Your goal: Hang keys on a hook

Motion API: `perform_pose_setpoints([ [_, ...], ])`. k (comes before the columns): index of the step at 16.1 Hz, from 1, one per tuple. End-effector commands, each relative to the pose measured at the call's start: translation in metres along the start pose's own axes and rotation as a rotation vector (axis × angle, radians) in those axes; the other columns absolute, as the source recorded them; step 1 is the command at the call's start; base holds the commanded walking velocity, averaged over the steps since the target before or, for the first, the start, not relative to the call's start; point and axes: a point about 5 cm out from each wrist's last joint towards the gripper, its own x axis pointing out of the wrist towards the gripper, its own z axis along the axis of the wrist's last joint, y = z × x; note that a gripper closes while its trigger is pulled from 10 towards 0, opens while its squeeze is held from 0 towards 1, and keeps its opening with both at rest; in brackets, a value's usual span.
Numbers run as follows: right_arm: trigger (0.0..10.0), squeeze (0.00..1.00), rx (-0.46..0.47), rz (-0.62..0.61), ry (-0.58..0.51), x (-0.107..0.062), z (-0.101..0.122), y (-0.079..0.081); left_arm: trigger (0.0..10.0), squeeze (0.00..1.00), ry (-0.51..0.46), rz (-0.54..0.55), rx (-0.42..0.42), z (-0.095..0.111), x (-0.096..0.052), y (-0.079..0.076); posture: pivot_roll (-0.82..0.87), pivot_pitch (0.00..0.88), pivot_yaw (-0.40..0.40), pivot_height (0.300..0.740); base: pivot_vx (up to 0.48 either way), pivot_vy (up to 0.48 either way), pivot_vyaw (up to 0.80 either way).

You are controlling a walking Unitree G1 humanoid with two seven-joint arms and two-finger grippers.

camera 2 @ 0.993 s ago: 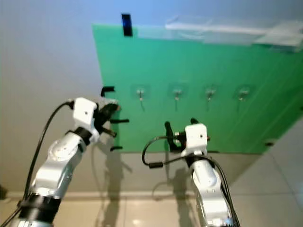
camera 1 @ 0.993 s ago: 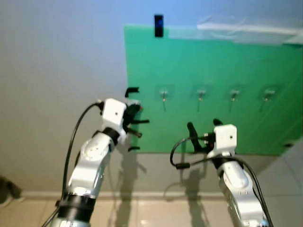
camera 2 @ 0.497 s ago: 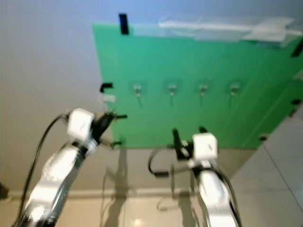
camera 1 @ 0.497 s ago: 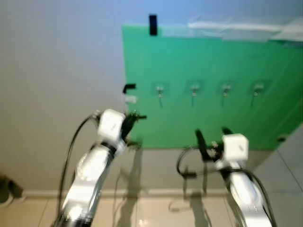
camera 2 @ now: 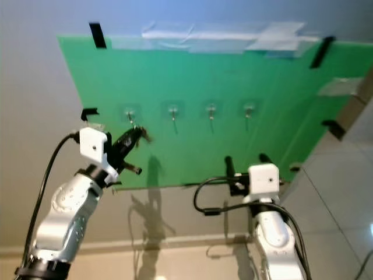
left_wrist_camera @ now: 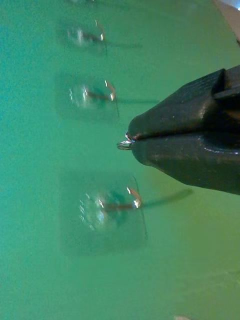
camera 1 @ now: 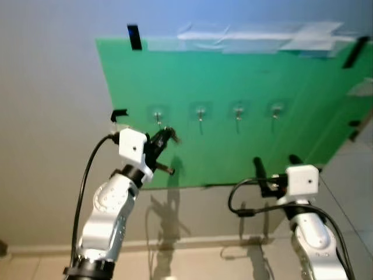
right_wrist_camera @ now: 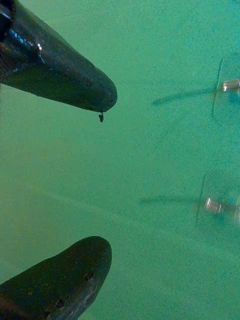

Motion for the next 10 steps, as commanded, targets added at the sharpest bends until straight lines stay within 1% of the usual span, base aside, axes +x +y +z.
perform_pose_setpoints([
  [1,10.0,1.00,0.007,0.025,-0.015,0.004,0.004,0.007,10.0,0.00,0.041,-0.062,0.005,0.003,0.000,0.002,-0.03,0.000,0.022,0.740,0.000,0.000,0.00],
  [2,10.0,1.00,0.006,0.028,-0.015,0.004,0.004,0.008,10.0,0.00,0.069,-0.113,0.006,0.002,0.001,0.000,-0.03,0.000,0.022,0.740,0.000,0.000,0.00],
  [3,10.0,1.00,0.005,0.033,-0.014,0.004,0.004,0.009,10.0,0.00,0.098,-0.203,-0.011,0.004,-0.001,-0.003,-0.03,0.000,0.022,0.740,0.000,0.000,0.00],
  [4,10.0,1.00,0.005,0.043,-0.011,0.004,0.002,0.011,10.0,0.00,0.133,-0.368,0.019,0.011,-0.010,-0.006,-0.03,0.000,0.026,0.740,0.000,0.000,0.00],
  [5,10.0,1.00,0.006,0.043,-0.010,0.004,0.002,0.012,10.0,0.00,0.142,-0.398,0.025,0.012,-0.012,-0.008,-0.03,0.000,0.026,0.740,0.000,0.000,0.00],
  [8,10.0,1.00,0.008,0.045,-0.009,0.005,0.002,0.013,10.0,0.00,0.178,-0.490,-0.014,0.017,-0.016,-0.018,-0.03,0.000,0.027,0.740,0.000,0.000,0.00],
  [9,10.0,1.00,0.008,0.045,-0.007,0.004,0.001,0.012,10.0,0.00,0.207,-0.520,-0.043,0.019,-0.021,-0.020,-0.02,0.000,0.023,0.740,0.000,0.000,0.00],
  [10,10.0,1.00,0.014,0.049,0.000,0.005,-0.001,0.013,10.0,0.00,0.213,-0.543,-0.124,0.023,-0.026,-0.020,-0.02,0.000,0.016,0.740,0.000,0.000,0.00],
])
